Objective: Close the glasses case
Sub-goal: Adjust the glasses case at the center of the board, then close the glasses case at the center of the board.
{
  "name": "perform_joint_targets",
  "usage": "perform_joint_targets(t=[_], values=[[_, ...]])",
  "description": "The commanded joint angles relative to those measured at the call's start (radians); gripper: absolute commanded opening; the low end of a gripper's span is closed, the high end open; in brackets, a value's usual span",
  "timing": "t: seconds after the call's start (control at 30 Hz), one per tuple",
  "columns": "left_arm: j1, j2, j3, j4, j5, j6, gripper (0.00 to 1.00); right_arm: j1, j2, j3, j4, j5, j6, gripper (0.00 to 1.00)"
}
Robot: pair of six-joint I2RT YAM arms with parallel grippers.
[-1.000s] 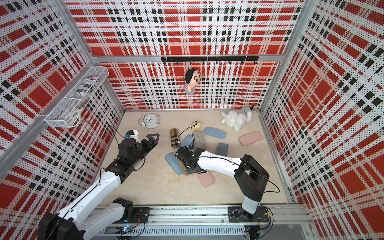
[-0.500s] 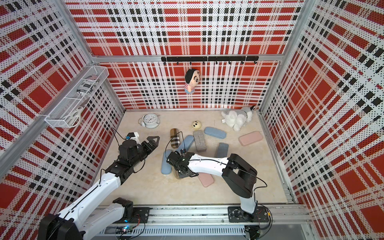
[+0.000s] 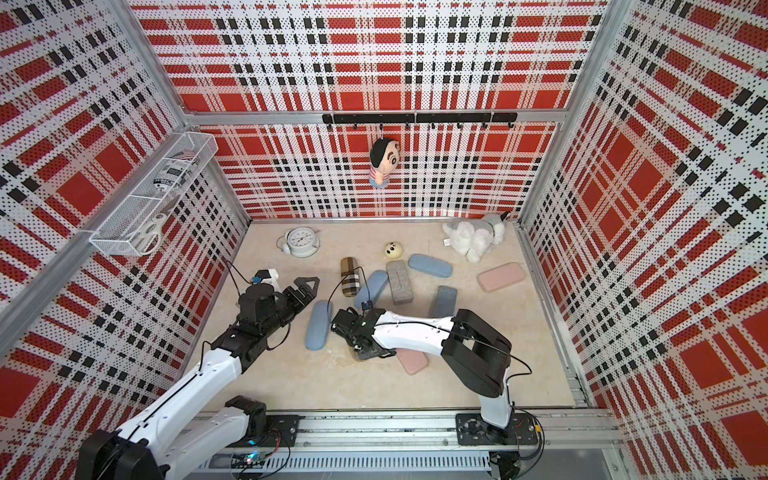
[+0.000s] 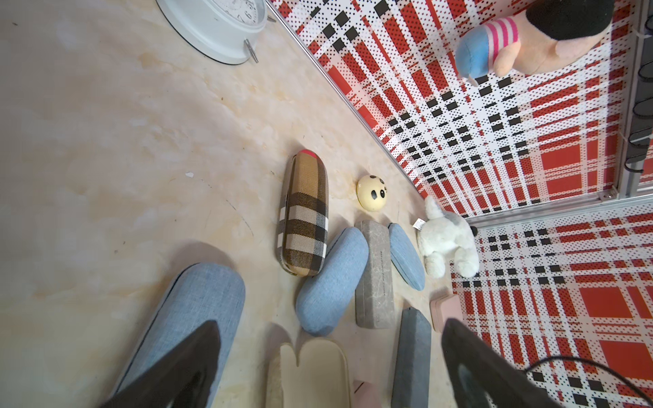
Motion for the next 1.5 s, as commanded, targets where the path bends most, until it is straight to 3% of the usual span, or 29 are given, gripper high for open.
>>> perform_joint_targets(t=[0.0, 0.27, 0.53, 0.57, 0.63, 0.77, 0.83, 1.13, 1.47], values=[[-0.044, -0.004, -0.018, 0.016, -0.033, -0.011, 0.98, 0.007, -0.058, -0.027, -0.059, 0.067, 0.067, 0.14], [-0.158, 0.002, -0.056, 0.035, -0.092, -0.058, 0.98, 0.023, -0.081, -0.045, -0.032, 0.059, 0.07, 0.45], [-0.238, 0.043, -0.073, 0.04, -0.133, -0.087, 0.99, 0.033, -0.243, -0.055, -0.074, 0.086, 0.069, 0.57], [-0.246, 0.048, -0.073, 0.04, -0.137, -0.09, 0.94, 0.032, -0.275, -0.06, -0.081, 0.1, 0.068, 0.57], [-0.261, 0.055, -0.077, 0.04, -0.147, -0.096, 0.75, 0.029, -0.322, -0.065, -0.088, 0.129, 0.053, 0.54], [-0.282, 0.068, -0.091, 0.034, -0.168, -0.119, 0.03, -0.027, -0.37, -0.1, -0.052, 0.111, 0.003, 0.16], [-0.292, 0.085, -0.101, 0.034, -0.162, -0.129, 0.0, -0.075, -0.375, -0.128, -0.002, 0.061, -0.028, 0.0], [-0.383, 0.172, -0.122, 0.024, -0.174, -0.168, 0.0, -0.17, -0.271, -0.169, 0.144, -0.047, -0.114, 0.0], [-0.429, 0.26, -0.114, 0.046, -0.171, -0.182, 0.0, -0.184, -0.142, -0.131, 0.189, -0.099, -0.158, 0.0]])
